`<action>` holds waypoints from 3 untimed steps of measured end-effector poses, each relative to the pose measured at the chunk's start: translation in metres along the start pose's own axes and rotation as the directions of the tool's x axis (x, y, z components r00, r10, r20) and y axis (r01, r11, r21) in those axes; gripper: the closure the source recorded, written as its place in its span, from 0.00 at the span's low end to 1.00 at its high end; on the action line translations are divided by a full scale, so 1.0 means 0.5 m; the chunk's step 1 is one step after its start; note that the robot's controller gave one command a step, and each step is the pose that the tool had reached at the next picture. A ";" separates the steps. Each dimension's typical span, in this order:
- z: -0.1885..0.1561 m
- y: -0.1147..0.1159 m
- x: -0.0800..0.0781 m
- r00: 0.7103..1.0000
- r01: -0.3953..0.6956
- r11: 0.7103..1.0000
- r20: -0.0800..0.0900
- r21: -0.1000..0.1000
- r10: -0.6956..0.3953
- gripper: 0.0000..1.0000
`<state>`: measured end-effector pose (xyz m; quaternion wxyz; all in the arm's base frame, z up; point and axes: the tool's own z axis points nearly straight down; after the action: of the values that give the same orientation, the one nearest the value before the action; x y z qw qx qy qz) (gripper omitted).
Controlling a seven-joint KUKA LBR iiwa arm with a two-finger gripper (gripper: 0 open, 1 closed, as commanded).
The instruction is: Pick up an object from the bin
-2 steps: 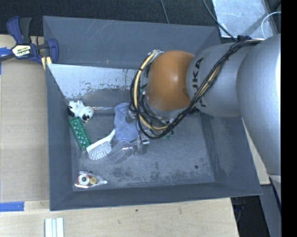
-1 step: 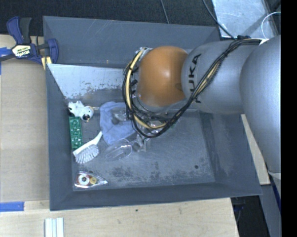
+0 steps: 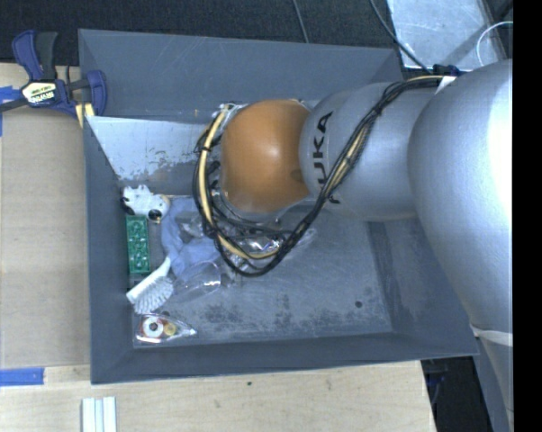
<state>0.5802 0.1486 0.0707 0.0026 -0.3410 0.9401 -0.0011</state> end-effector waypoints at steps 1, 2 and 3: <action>-0.006 0.098 -0.066 0.889 0.458 0.889 0.003 0.008 -0.458 1.00; -0.006 0.098 -0.066 0.889 0.457 0.889 0.003 0.008 -0.457 1.00; -0.053 0.101 -0.059 0.890 0.457 0.890 -0.004 -0.001 -0.457 1.00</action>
Offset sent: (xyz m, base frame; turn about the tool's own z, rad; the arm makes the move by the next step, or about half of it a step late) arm 0.0000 0.0000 0.0000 0.0000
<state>0.5702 0.2064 0.0972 0.0000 -0.5524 0.8336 -0.0024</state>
